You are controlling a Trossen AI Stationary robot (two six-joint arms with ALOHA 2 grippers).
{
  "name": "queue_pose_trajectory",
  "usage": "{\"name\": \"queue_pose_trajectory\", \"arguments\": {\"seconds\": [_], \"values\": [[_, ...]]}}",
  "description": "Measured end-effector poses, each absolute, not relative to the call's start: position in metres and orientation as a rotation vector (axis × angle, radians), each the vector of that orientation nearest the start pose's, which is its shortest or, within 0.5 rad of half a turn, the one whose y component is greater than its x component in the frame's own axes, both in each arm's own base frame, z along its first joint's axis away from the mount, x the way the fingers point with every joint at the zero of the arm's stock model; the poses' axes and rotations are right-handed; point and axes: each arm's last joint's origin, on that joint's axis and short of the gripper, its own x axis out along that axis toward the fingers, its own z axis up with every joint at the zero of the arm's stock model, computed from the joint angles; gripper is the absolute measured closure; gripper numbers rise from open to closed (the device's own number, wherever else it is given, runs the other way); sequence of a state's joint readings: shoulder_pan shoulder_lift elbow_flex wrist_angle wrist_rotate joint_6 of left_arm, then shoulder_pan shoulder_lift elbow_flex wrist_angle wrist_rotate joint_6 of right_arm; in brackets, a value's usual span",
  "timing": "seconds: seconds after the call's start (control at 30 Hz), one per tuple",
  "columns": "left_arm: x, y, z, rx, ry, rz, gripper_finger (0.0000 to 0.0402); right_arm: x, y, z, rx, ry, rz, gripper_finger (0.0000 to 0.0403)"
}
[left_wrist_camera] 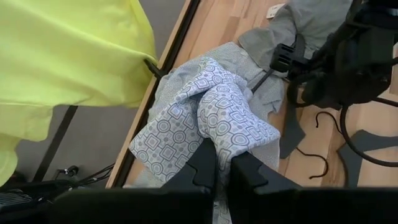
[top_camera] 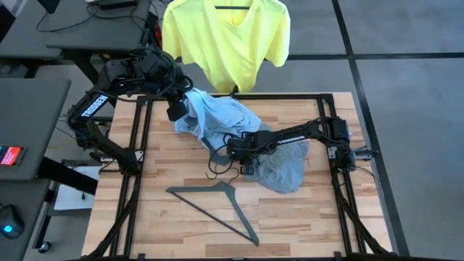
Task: Hang clothes
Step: Hang the blue polo shirt on the rack
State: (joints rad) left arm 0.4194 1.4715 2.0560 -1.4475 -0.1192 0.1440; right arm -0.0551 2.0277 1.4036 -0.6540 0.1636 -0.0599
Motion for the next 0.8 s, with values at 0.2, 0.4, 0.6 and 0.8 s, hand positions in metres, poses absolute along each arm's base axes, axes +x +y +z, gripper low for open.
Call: {"name": "queue_pose_trajectory", "arguments": {"seconds": [0.2, 0.4, 0.6, 0.8], "values": [[0.206, 0.095, 0.477, -0.023, 0.900, 0.413, 0.0401, 0.397, -0.027, 0.155, -0.121, 1.292, -0.147, 0.0175], [0.206, 0.095, 0.477, -0.028, 0.900, 0.412, 0.0401, 0.402, -0.027, 0.165, -0.164, 1.287, -0.119, 0.0142], [0.206, 0.095, 0.477, -0.028, 0.900, 0.412, 0.0401, 0.399, -0.034, 0.160, -0.192, 1.313, -0.101, 0.0143], [0.206, 0.095, 0.477, -0.028, 0.900, 0.412, 0.0401, 0.387, -0.043, 0.141, -0.175, 1.352, -0.103, 0.0144]]}}
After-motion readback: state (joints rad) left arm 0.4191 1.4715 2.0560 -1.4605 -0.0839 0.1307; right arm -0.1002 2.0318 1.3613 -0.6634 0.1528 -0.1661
